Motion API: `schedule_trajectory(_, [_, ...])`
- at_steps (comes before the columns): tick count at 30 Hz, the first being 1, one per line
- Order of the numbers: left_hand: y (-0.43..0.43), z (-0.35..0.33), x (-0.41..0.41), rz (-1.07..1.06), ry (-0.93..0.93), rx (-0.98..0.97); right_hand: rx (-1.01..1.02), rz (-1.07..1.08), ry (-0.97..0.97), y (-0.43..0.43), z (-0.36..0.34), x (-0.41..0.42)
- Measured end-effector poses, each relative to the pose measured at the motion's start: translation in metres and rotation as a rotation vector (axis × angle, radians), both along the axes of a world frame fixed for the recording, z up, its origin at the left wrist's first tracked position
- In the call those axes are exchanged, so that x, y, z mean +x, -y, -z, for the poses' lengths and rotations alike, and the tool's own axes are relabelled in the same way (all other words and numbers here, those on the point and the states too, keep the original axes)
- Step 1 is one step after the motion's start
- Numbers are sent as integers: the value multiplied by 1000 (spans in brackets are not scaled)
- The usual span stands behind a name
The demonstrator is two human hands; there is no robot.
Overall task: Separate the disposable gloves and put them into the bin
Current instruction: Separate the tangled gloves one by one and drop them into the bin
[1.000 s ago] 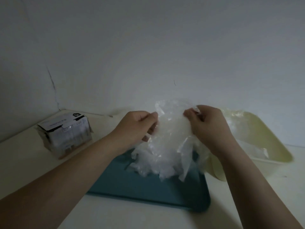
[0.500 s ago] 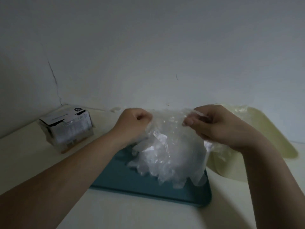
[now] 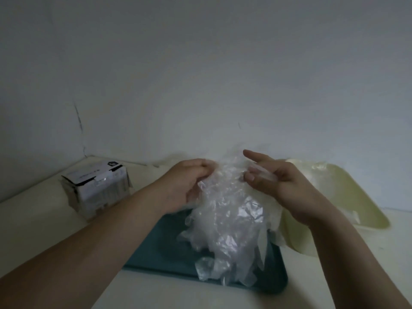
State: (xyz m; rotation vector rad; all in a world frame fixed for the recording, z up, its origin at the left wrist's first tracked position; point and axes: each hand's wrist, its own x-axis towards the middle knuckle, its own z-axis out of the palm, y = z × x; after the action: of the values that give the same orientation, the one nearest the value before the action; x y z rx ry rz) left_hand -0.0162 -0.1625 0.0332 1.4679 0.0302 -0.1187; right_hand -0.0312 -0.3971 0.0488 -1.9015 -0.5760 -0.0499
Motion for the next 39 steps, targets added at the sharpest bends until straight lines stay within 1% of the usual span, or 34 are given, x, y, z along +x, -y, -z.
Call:
schedule_trajectory(2, [4, 5, -1, 34, -33, 1, -48, 73, 31, -2, 3, -1])
schedule_trajectory(3, [6, 7, 0, 53, -41, 17, -115, 124, 67, -1, 4, -1])
schedule_trajectory(5, [8, 8, 0, 91, -31, 30, -356, 221, 227, 1, 5, 0])
schedule_trajectory(6, [9, 7, 0, 106, -15, 31, -467, 230, 312, 2, 5, 1])
schedule_trajectory(7, [10, 4, -1, 116, 0, 31, -524, 219, 356, 2, 5, 3])
schedule_trajectory(8, [10, 2, 0, 133, 16, 19, -524, 208, 357, 1, 3, 5])
schedule_trajectory(9, [11, -1, -2, 163, 28, -5, -483, 199, 340, -1, 0, 6])
schedule_trajectory(10, [11, -3, -3, 203, 40, -23, -408, 176, 316, -2, -2, 8])
schedule_trajectory(12, [11, -5, -4, 246, 48, -40, -173, 81, 218, -3, -6, 13])
schedule_trajectory(13, [10, -4, -3, 234, 43, -34, -94, 39, 173, -2, -7, 14])
schedule_trajectory(14, [9, -3, -2, 203, 30, -26, -84, 23, 163, 0, -7, 16])
schedule_trajectory(17, [5, -1, 2, 106, -12, 0, -197, -5, 193, 0, -5, 17])
schedule_trajectory(21, [-3, 7, 13, -10, 5, 84, -142, 62, 145, 3, 1, 20])
schedule_trajectory(22, [-5, 8, 15, -11, 5, 98, -132, 75, 144, 6, 3, 21])
schedule_trajectory(26, [-2, 10, 13, 186, -59, 139, -52, 129, 67, 10, 9, 30])
schedule_trajectory(28, [0, 14, 12, 275, -12, 193, -34, 160, 22, 7, 10, 33])
schedule_trajectory(31, [-4, 17, 11, 368, 72, 192, 11, 216, -35, 5, 10, 36])
schedule_trajectory(33, [-4, 17, 14, 316, 95, 132, 33, 260, -71, 7, 11, 39])
schedule_trajectory(35, [-2, 15, 17, 200, 69, 44, 20, 315, -101, 9, 13, 43])
schedule_trajectory(36, [-4, 15, 19, 153, 63, 57, -9, 334, -106, 10, 14, 45])
schedule_trajectory(39, [-12, 10, 21, 86, 105, 227, -201, 387, -88, 8, 14, 53])
